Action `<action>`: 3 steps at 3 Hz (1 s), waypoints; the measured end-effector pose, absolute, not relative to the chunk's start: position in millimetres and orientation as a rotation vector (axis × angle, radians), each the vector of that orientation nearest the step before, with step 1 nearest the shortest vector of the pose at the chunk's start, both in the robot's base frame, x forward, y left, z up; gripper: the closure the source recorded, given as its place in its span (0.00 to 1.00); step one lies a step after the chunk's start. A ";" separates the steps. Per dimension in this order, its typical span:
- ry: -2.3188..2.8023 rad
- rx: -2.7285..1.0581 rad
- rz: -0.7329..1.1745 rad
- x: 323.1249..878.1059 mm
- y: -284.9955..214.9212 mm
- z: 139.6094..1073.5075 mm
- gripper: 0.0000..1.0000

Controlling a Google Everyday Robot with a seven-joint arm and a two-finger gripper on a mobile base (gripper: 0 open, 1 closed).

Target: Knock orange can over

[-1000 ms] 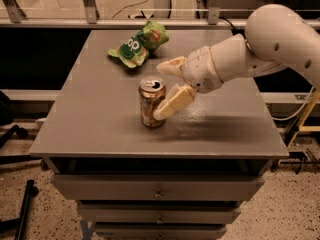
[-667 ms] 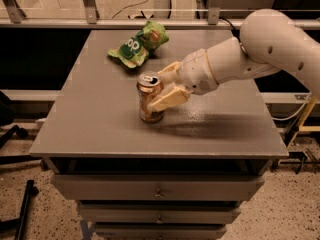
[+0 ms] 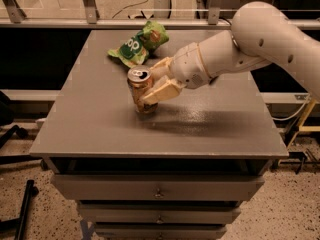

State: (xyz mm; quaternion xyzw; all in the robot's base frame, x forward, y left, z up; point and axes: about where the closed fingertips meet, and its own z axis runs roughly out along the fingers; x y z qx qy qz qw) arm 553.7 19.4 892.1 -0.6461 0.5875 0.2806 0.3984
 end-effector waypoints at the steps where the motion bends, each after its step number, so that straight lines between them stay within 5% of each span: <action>1: 1.508 -1.747 0.607 555.1 14.3 920.2 1.00; 3: 1.779 -2.128 0.367 556.6 -4.6 905.4 1.00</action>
Offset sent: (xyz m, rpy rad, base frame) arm 0.0028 -0.0408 0.0334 -0.6438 0.0356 0.0874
